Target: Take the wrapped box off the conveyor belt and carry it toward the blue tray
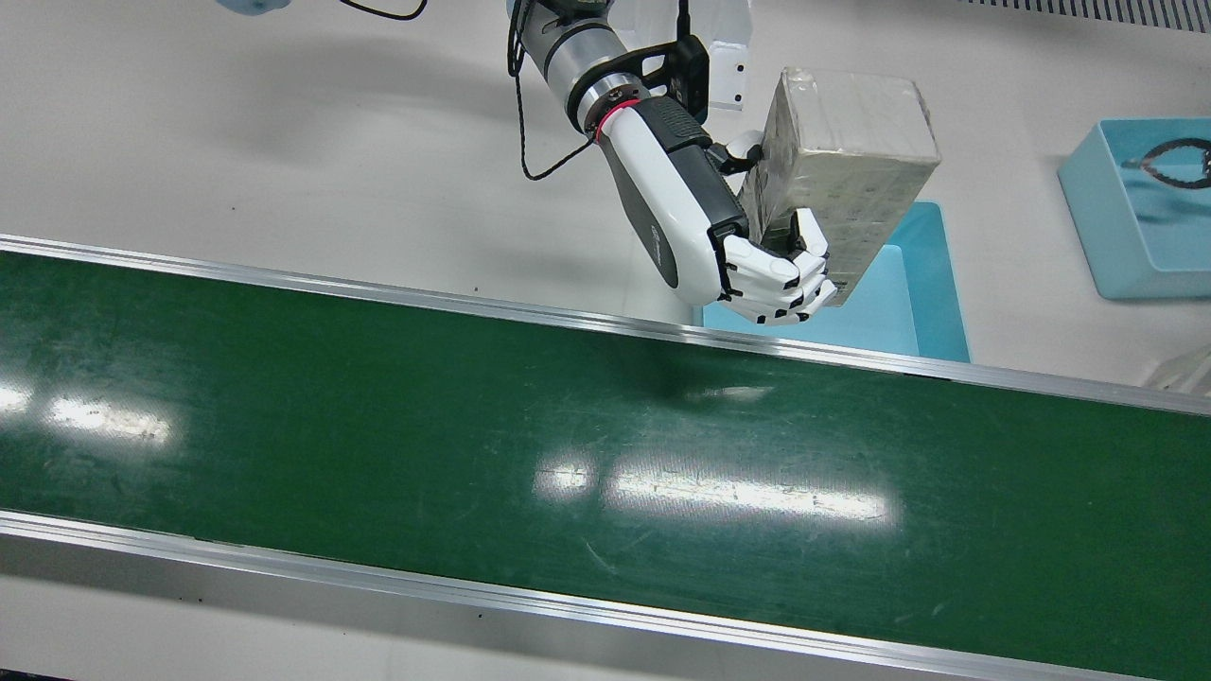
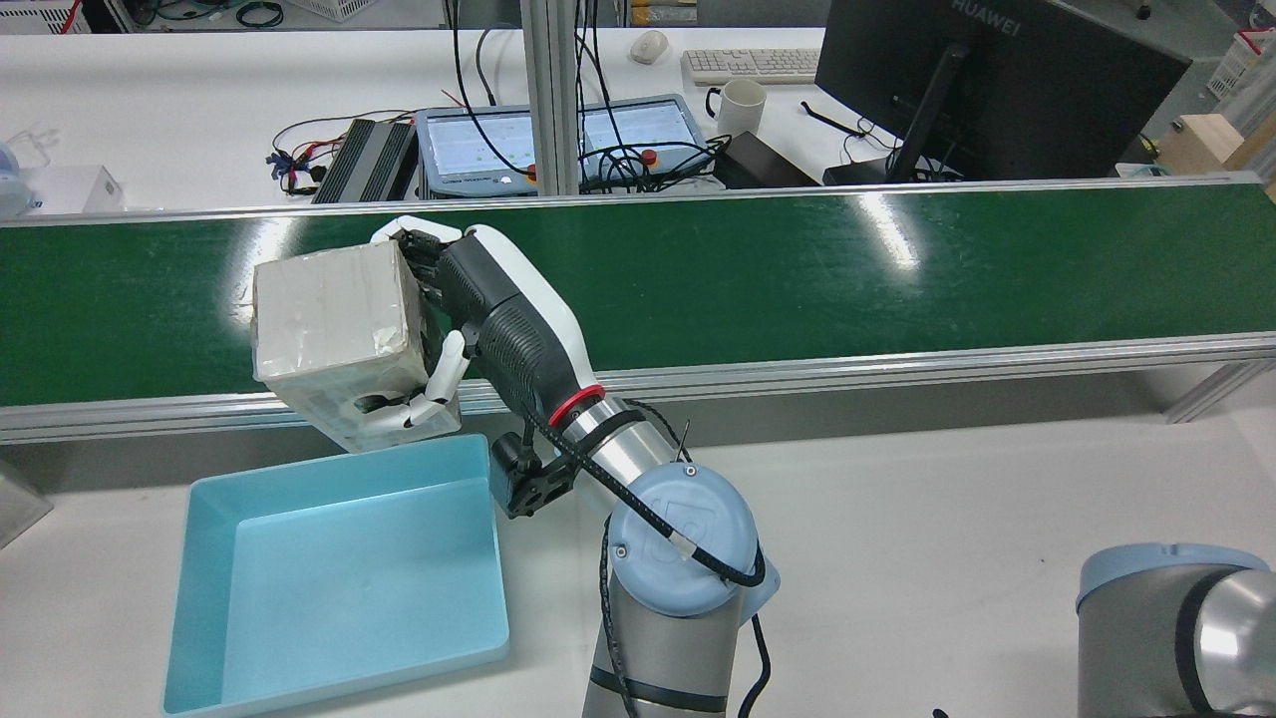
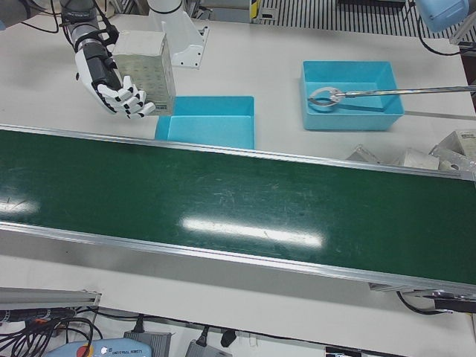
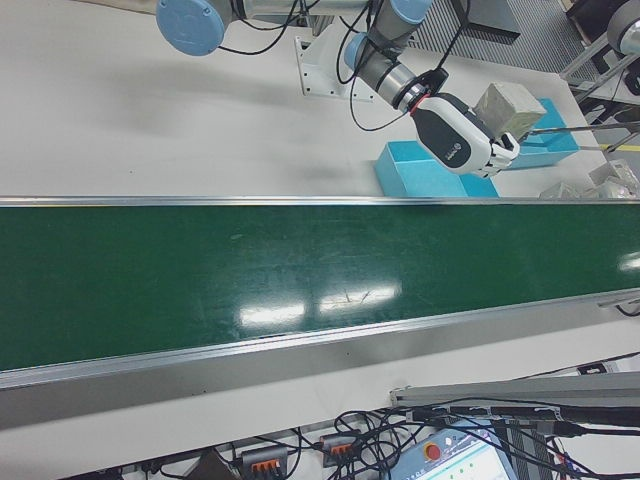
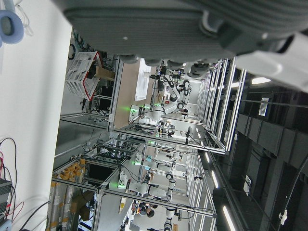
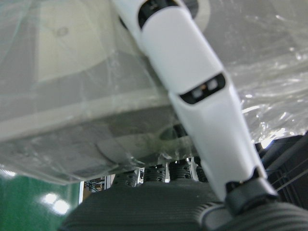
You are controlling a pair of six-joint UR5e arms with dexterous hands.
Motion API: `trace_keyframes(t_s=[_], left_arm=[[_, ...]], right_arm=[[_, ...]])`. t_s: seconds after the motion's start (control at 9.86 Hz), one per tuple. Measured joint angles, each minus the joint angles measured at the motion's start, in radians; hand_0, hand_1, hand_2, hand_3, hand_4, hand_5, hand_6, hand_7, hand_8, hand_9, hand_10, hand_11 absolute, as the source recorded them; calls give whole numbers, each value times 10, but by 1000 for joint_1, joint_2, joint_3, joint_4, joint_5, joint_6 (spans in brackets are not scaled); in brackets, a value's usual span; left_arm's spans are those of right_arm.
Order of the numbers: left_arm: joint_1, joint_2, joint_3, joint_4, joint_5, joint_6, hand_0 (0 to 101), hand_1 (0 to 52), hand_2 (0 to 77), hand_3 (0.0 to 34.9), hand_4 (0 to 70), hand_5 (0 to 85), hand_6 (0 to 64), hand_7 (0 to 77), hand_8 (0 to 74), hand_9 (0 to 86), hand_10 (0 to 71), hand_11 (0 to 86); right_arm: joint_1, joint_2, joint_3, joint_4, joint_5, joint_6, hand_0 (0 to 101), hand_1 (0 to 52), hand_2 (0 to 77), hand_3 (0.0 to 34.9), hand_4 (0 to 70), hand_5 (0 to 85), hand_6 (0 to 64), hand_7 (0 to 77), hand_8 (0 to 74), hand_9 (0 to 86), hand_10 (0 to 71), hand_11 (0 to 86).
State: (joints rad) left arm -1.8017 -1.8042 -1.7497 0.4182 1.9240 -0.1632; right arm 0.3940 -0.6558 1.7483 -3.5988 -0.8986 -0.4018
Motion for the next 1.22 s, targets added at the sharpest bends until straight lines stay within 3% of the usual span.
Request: trace_keyframes(t_s=[0.2,0.3,0.41,0.51,0.61,0.71,0.81,0.91,1.01,1.12,1.22], left_arm=[[0,0,0,0,0,0,0,0,5,0,0,11,5,5,5,5,0,5],[0,0,0,0,0,0,0,0,5,0,0,11,5,5,5,5,0,5],[0,0,0,0,0,0,0,0,5,0,0,11,5,5,5,0,0,5],[0,0,0,0,0,0,0,0,5,0,0,11,5,5,5,0,0,5],[0,0,0,0,0,0,0,0,5,0,0,11,5,5,5,0,0,5],[0,0,0,0,0,0,0,0,5,0,0,11,5,5,5,0,0,5],[0,0,0,0,0,0,0,0,5,0,0,11,5,5,5,5,5,5],[0,0,0,0,0,0,0,0,5,0,0,11,5,5,5,5,5,5],[0,0,0,0,0,0,0,0,5,0,0,11,5,5,5,0,0,5],[0,0,0,0,0,0,0,0,5,0,0,11,5,5,5,0,0,5],[0,0,0,0,0,0,0,0,5,0,0,11,0,5,5,0,5,5]], right_arm=[[-23,-19,-9,1,-3,-10,535,22,355,0,284,698,322,693,382,611,267,398],[-28,-24,-19,2,-16,-12,535,22,355,0,278,698,322,693,382,611,202,322],[-30,-27,-32,3,-39,-12,536,16,349,0,229,627,322,693,382,611,109,240],[-34,-29,-41,5,-58,-11,536,16,349,0,229,627,322,693,382,611,109,240],[-40,-31,-46,7,-69,-8,609,82,213,0,158,393,245,605,382,611,0,16],[-46,-32,-45,9,-74,-6,558,196,16,0,93,295,185,556,404,469,0,16],[-51,-33,-42,14,-77,-4,414,71,16,15,76,153,82,464,360,442,0,11],[-53,-34,-38,18,-78,-2,414,71,16,15,76,153,82,464,360,442,0,11],[-54,-34,-32,20,-78,4,378,22,16,33,60,22,33,224,169,295,0,11],[-54,-35,-23,20,-78,11,381,33,16,49,76,5,33,142,38,202,0,11],[-48,-36,0,19,-78,18,381,33,16,49,76,5,33,142,0,60,0,11]])
